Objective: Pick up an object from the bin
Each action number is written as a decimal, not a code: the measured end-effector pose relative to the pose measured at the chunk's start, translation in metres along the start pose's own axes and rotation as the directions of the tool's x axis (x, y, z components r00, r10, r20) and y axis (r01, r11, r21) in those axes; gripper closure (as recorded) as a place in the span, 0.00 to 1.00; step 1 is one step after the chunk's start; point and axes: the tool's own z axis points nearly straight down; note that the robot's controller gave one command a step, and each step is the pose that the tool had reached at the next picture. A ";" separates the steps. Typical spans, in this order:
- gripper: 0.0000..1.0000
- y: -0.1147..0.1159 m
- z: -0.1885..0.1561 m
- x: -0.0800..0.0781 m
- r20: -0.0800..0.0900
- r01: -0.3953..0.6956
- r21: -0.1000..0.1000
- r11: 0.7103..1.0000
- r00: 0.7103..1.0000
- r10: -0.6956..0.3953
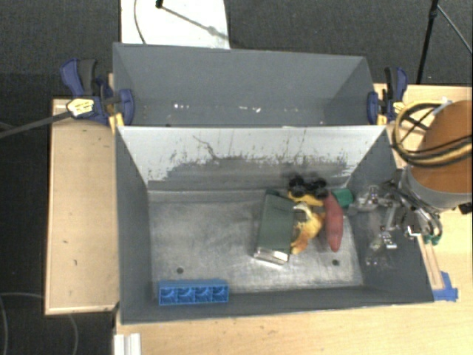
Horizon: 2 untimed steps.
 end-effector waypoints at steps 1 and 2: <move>0.00 0.000 -0.004 -0.002 0.007 0.005 0.002 1.000 1.000 -0.005; 0.00 0.040 0.058 -0.042 0.012 0.353 0.008 0.936 0.936 -0.353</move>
Offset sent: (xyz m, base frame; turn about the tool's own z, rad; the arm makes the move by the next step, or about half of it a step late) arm 0.0589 0.0623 -0.0957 -0.5447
